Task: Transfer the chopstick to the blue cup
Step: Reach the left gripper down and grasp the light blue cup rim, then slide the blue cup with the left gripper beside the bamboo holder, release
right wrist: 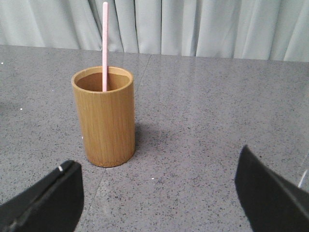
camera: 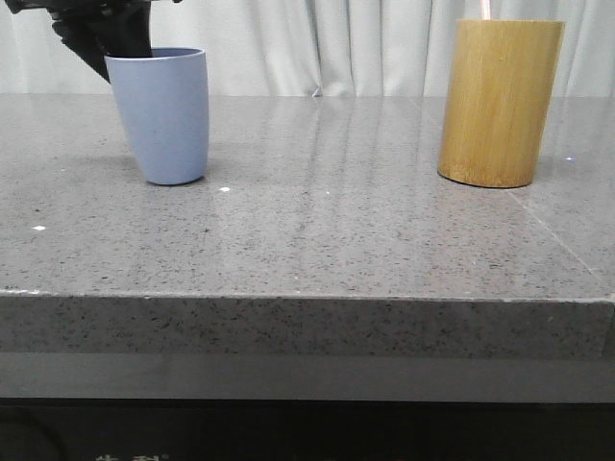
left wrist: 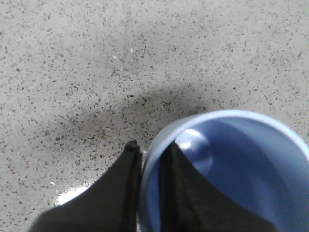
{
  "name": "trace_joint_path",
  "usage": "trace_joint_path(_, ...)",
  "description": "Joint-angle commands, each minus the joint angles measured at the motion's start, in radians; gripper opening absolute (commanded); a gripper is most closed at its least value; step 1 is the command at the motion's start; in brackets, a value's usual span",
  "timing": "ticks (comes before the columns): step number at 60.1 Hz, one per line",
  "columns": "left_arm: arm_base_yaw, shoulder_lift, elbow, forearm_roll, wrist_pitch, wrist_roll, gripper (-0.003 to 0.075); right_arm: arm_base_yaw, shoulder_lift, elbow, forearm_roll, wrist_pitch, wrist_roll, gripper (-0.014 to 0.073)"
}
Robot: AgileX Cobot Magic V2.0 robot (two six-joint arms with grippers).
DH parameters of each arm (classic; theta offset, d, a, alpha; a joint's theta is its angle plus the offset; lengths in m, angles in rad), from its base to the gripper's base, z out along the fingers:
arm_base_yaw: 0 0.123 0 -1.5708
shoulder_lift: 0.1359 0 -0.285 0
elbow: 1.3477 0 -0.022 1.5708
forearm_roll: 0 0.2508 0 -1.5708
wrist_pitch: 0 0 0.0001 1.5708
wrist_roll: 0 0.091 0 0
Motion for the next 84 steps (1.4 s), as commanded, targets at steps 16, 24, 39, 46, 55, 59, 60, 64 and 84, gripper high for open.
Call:
trace_joint_path(16, -0.129, -0.011, -0.23, -0.029, 0.025, 0.009, -0.0018, -0.006, 0.014, -0.037, 0.002, -0.085, 0.001, 0.0643)
trace_joint_path(24, -0.205, 0.063, -0.363, -0.029, 0.049, 0.009, -0.0018, -0.006, 0.014, -0.037, 0.002, -0.084, 0.001, 0.0643)
trace_joint_path(39, -0.29, 0.222, -0.574, -0.029, 0.144, 0.009, -0.0018, -0.006, 0.014, -0.037, 0.002, -0.084, 0.001, 0.0643)
trace_joint_path(46, -0.3, 0.259, -0.607, -0.029, 0.141, 0.009, -0.0015, -0.006, 0.014, -0.037, 0.002, -0.084, 0.001, 0.0643)
trace_joint_path(55, -0.3, 0.265, -0.611, -0.029, 0.114, 0.009, 0.0141, -0.006, 0.014, -0.037, 0.002, -0.084, 0.001, 0.0643)
trace_joint_path(59, -0.3, 0.265, -0.611, -0.041, 0.103, 0.009, 0.0254, -0.006, 0.014, -0.037, 0.002, -0.084, 0.001, 0.0643)
trace_joint_path(60, -0.3, 0.265, -0.611, -0.044, 0.101, 0.009, 0.028, -0.006, 0.014, -0.037, 0.002, -0.084, 0.001, 0.0643)
trace_joint_path(64, -0.3, 0.265, -0.611, -0.057, 0.104, 0.009, 0.0387, -0.006, 0.014, -0.037, 0.002, -0.084, 0.001, 0.0643)
trace_joint_path(84, -0.3, 0.21, -0.673, -0.096, 0.208, 0.007, 0.0499, -0.006, 0.014, -0.037, 0.002, -0.083, 0.001, 0.0643)
